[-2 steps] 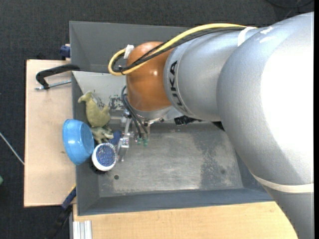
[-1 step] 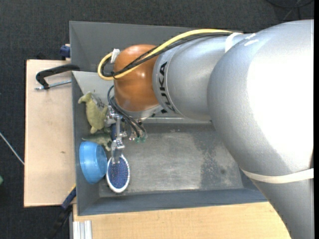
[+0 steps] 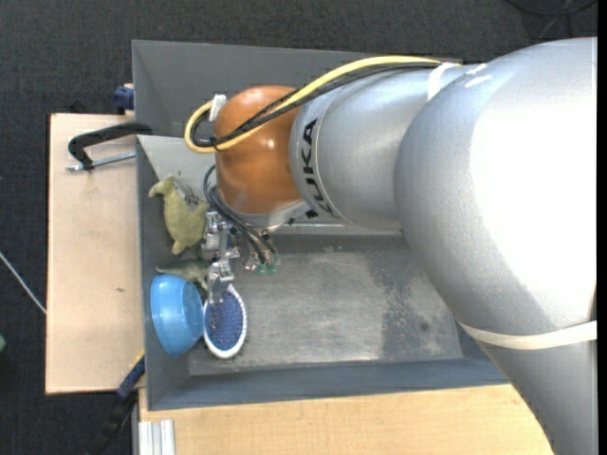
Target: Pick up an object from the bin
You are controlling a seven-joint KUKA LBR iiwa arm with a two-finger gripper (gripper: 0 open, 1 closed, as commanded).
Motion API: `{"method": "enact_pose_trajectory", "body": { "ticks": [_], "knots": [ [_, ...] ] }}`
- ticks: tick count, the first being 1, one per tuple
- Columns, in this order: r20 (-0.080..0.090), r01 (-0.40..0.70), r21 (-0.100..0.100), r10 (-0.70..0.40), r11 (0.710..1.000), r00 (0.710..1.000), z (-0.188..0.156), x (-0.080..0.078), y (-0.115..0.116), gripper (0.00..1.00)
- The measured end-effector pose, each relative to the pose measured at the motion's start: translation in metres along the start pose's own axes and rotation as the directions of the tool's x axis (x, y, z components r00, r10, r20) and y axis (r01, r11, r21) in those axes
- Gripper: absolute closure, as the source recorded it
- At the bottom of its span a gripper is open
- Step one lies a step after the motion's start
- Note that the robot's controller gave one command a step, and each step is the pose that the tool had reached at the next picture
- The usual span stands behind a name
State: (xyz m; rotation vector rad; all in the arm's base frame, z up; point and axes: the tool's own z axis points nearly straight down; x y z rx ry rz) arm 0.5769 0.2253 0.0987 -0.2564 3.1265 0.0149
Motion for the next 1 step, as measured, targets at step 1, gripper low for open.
{"method": "enact_pose_trajectory", "body": {
  "ticks": [1],
  "knots": [
    [0.009, 0.147, 0.007, -0.147, 0.989, 0.989, -0.1633, 0.0089, -0.0068, 1.0]
  ]
}}
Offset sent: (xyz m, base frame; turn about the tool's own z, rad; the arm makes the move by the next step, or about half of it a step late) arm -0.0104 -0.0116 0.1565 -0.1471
